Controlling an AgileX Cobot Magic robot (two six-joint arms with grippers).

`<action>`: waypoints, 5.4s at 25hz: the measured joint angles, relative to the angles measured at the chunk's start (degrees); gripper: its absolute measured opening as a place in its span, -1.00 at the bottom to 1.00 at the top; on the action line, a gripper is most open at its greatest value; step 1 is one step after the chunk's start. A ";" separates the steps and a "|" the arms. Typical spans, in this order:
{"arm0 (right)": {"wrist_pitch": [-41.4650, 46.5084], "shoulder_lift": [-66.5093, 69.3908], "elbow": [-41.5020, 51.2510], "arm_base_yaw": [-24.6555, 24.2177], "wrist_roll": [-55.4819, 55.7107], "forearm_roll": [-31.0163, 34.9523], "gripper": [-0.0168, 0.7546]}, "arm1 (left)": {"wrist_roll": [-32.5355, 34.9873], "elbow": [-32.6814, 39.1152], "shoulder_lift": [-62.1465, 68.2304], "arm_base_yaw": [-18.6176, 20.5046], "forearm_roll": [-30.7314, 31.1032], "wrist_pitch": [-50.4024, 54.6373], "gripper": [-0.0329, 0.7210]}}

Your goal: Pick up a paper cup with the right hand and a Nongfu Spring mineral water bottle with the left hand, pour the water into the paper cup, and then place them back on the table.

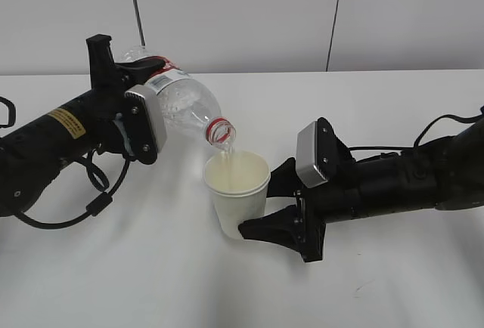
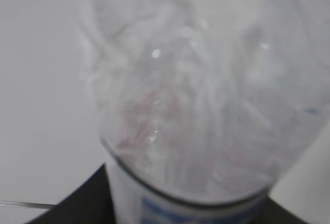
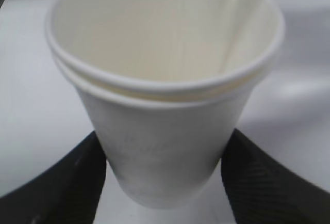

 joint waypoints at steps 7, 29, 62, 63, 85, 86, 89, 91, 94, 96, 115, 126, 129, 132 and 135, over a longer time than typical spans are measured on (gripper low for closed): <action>-0.27 0.00 0.00 0.00 0.00 -0.90 0.34 | 2.10 0.00 0.00 0.00 0.00 0.00 -0.18; -0.30 0.00 0.00 0.00 0.00 -3.65 0.34 | 3.83 0.00 0.00 0.00 0.00 -0.01 -0.18; 0.48 0.00 0.00 0.00 0.00 -3.77 0.34 | 4.44 -0.07 0.00 0.00 0.43 -0.43 -0.18; 0.48 0.00 0.00 0.00 0.00 -3.77 0.34 | 4.44 -0.07 0.00 0.00 0.43 -0.43 -0.18; -0.44 0.00 0.00 0.00 0.10 -1.60 0.04 | 4.44 -0.07 0.00 0.00 0.43 -0.81 -0.18; -0.44 0.00 0.00 0.00 0.10 -1.60 0.04 | 4.44 -0.07 0.00 0.00 0.43 -0.86 -0.18; -0.44 0.00 0.00 0.00 0.10 -1.50 0.04 | 4.57 -0.07 0.00 0.00 0.43 -0.87 -0.18; -0.44 0.00 0.00 0.00 0.10 -1.50 0.04 | 4.64 -0.07 0.00 0.00 0.43 -0.92 -0.18; -0.44 0.00 0.00 0.00 0.10 -1.50 0.03 | 4.69 -0.07 0.00 0.00 0.43 -0.92 -0.18; -0.44 0.00 0.00 0.00 0.10 -1.50 0.03 | 4.69 -0.07 0.00 0.00 0.43 -0.92 -0.18; -0.44 0.00 0.00 0.00 0.10 2.36 0.03 | -11.83 -0.07 0.00 0.00 0.43 -1.25 -0.18; -0.44 0.00 0.00 0.00 -6.71 13.98 0.03 | -49.50 -0.07 0.00 0.00 0.17 -1.25 -0.18; -0.44 0.00 0.00 0.00 -10.89 21.30 0.03 | -58.20 -0.07 0.00 0.00 0.17 -1.25 -0.18; -0.44 0.00 0.00 0.00 -13.93 28.70 0.03 | -64.22 -0.07 0.44 0.00 0.12 -1.30 -0.18; -0.44 0.00 0.00 0.00 -16.60 35.22 0.03 | -67.54 -0.07 1.59 0.00 0.01 -1.45 -0.18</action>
